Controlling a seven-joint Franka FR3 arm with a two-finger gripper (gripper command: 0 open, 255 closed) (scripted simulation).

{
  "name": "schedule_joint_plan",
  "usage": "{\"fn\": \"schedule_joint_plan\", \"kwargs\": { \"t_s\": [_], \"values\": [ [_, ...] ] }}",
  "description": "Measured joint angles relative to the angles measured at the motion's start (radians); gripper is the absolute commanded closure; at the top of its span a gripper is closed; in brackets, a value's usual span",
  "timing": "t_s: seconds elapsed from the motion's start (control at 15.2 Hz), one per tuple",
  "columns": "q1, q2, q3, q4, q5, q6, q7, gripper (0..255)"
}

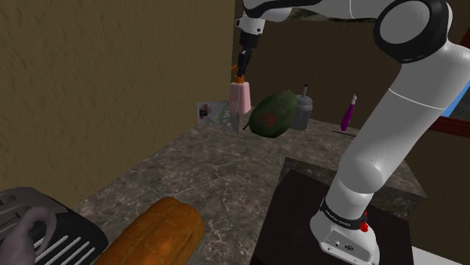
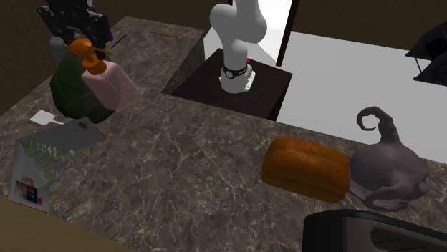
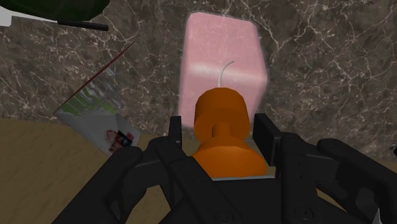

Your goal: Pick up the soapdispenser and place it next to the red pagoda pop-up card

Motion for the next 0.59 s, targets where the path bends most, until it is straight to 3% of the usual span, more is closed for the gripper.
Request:
{"fn": "schedule_joint_plan", "kwargs": {
  "t_s": [0.59],
  "values": [
    [-0.002,-0.012,-0.003,-0.135,0.0,0.123,-0.008,255]
  ]
}}
